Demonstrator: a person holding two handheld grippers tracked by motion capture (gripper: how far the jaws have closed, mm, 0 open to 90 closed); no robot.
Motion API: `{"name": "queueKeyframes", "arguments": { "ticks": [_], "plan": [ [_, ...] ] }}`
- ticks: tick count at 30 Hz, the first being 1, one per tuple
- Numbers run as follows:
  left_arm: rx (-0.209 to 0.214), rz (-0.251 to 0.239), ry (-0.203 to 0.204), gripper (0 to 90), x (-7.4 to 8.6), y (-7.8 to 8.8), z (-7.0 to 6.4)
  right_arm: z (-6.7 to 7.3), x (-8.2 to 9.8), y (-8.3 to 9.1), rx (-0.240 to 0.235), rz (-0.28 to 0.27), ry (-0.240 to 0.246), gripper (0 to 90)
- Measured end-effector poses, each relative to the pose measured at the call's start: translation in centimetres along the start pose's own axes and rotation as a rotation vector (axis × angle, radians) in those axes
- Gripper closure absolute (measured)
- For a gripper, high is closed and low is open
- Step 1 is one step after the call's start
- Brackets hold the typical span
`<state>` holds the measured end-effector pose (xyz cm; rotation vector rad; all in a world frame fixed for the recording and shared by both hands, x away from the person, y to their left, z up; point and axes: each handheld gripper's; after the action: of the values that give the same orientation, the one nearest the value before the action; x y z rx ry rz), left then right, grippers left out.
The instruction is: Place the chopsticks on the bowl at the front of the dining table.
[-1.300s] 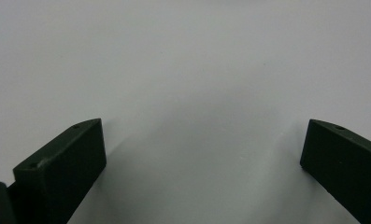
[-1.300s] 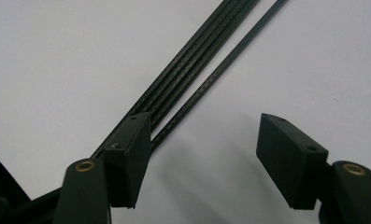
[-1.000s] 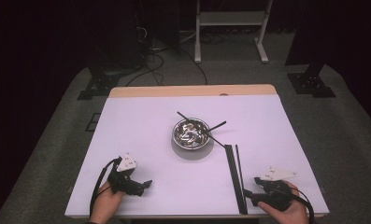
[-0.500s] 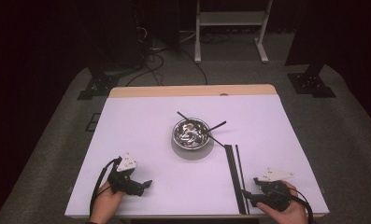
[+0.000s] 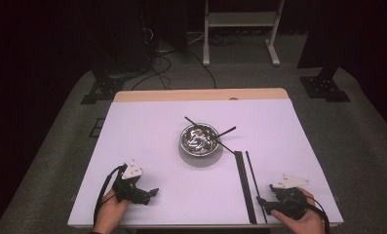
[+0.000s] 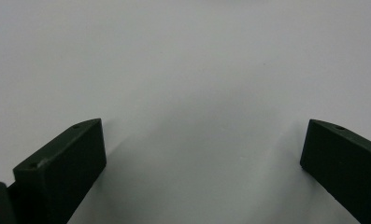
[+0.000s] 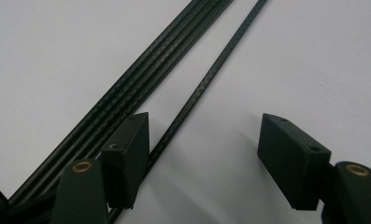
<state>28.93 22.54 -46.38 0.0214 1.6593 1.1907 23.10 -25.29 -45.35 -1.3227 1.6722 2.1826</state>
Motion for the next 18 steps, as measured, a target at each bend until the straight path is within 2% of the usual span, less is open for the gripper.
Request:
{"name": "queueKeyframes", "arguments": {
  "ticks": [11,18],
  "plan": [
    [0.0,0.0,0.0,0.0,0.0,0.0,0.0,-0.7,0.2,0.2,0.004,0.001,-0.009,33.2],
    [0.0,0.0,0.0,0.0,0.0,0.0,0.0,-1.3,0.3,0.4,0.026,0.005,-0.014,33.2]
  ]
}}
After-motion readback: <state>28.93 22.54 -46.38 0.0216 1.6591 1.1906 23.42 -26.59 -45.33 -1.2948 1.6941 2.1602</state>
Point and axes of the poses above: each handheld gripper's, and its own axes: y roughly backward along the jaws, x roughly out of its underside, z roughly to its left, and after that the axes turned 1 degree about -y, right-handed
